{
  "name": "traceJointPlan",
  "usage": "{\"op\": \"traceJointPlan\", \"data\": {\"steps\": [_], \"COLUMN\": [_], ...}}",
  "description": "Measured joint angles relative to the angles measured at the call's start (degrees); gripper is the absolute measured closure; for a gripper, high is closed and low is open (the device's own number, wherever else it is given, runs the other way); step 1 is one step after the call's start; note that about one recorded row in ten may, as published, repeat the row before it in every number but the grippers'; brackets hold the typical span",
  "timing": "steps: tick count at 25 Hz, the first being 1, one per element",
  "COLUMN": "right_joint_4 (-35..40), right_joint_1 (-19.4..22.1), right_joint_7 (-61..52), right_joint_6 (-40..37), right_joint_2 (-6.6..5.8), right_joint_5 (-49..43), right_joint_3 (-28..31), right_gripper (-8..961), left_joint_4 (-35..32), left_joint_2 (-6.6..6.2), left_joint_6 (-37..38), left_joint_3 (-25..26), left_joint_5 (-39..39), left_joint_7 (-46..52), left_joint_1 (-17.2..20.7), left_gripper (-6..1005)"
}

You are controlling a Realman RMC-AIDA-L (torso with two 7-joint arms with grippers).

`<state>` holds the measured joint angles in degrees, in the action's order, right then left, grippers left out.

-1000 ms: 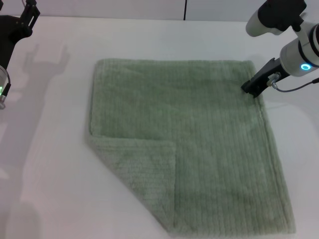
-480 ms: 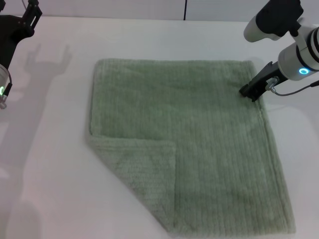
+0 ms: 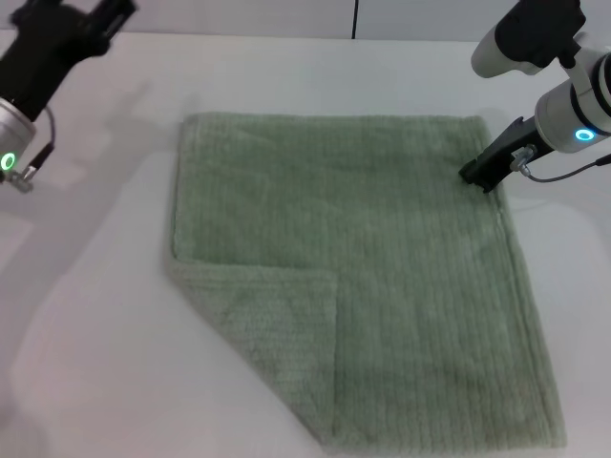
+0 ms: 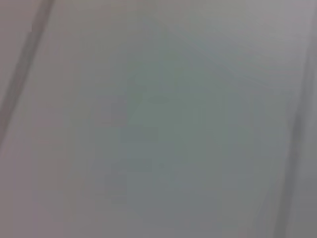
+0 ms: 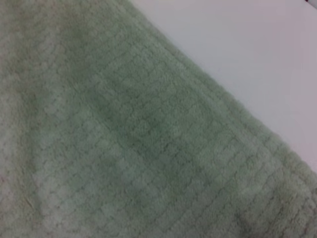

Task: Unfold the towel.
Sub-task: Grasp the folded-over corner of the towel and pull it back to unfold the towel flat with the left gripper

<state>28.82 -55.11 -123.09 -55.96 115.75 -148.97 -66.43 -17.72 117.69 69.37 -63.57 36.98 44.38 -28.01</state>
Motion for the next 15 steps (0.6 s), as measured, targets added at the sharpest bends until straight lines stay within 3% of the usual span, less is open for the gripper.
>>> {"op": "traceJointPlan", "data": {"steps": [4, 8, 15], "right_joint_4": [-0.01, -0.68, -2.08], "right_joint_1": [-0.06, -0.47, -1.17], "right_joint_7": [0.02, 0.05, 0.57], "right_joint_6": [0.00, 0.06, 0.75], "right_joint_2": [-0.01, -0.09, -0.18], "right_joint_5": [0.00, 0.00, 0.00], "right_joint_3": [-0.01, -0.02, 0.06], "right_gripper": [948, 948, 947], "left_joint_4": [-11.82, -19.85, -32.77], "left_joint_2": [-2.10, -3.70, -4.66], "left_joint_6": [-1.02, 0.50, 4.95], "left_joint_3": [-9.57, -10.36, -9.91], "left_joint_5": [3.68, 16.03, 38.64], "left_joint_7": [10.23, 21.58, 40.81], "left_joint_1": [4.04, 4.99, 4.34], "left_gripper": [213, 214, 215]}}
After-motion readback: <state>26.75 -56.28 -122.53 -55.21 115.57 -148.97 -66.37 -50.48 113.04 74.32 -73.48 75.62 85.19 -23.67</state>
